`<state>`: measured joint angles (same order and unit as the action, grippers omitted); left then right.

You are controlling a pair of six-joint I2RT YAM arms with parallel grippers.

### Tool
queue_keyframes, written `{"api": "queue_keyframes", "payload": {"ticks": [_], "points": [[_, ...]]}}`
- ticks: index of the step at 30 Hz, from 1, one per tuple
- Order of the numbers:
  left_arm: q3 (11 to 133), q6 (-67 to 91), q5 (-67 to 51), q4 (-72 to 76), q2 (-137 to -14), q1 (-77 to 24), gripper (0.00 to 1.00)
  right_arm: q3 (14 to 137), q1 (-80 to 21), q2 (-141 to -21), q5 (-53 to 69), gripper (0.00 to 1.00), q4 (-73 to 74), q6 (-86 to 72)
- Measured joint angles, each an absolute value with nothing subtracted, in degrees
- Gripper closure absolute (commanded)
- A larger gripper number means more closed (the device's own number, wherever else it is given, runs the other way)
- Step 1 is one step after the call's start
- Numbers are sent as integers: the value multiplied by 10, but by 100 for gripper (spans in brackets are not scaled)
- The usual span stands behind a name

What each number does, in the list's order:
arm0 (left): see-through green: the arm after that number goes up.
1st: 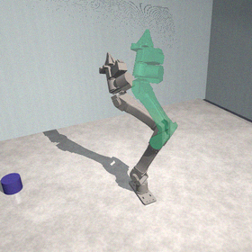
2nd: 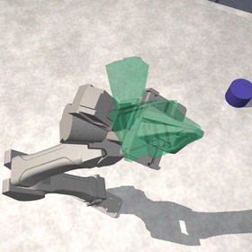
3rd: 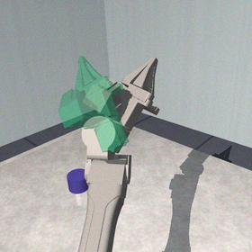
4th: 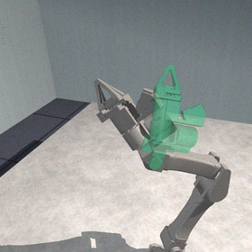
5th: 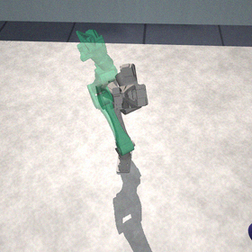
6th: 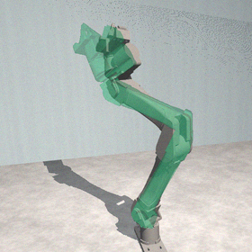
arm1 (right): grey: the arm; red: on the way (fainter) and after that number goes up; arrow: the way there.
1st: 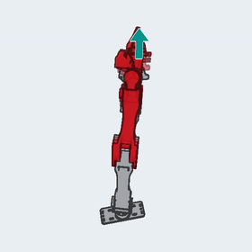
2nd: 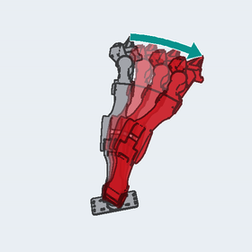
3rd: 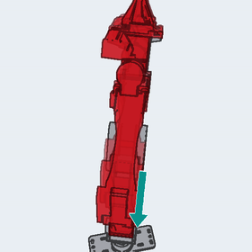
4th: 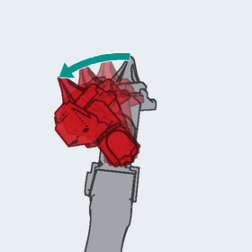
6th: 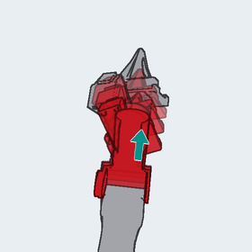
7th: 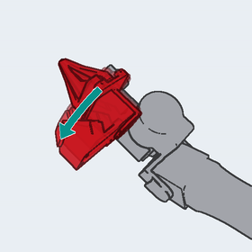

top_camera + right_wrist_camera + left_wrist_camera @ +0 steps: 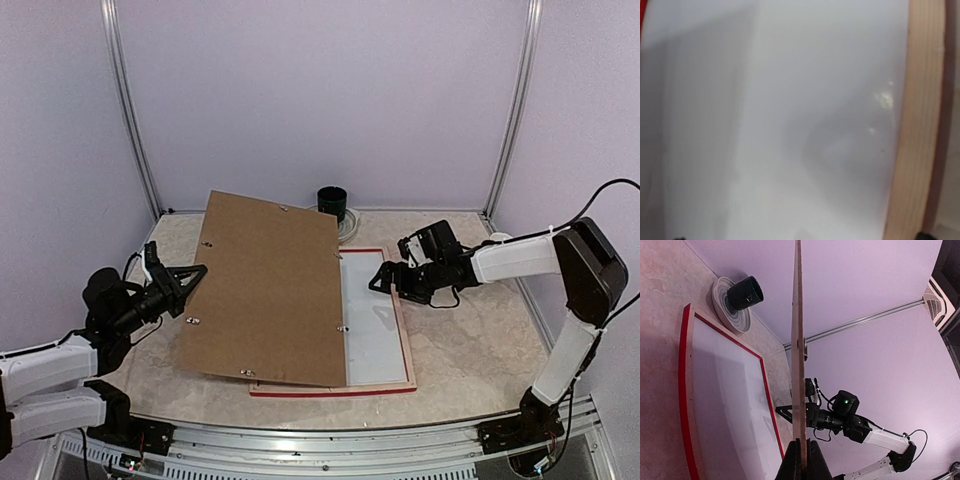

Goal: Put the photo into the frame
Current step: Adjust the frame body at the center of the board, then pass from the left arm to the right

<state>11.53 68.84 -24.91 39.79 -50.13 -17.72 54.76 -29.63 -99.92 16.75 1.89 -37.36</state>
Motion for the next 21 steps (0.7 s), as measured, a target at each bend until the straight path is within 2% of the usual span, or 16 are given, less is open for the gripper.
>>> {"api": "queue_keyframes", "payload": {"ticks": [13,21], "points": [[73,707,-242,510,-601,-198,100,604,-301,-930,49,1,146,-326],[73,724,-233,576,-654,-237,100,667,-306,-931,10,1,200,-282]]}}
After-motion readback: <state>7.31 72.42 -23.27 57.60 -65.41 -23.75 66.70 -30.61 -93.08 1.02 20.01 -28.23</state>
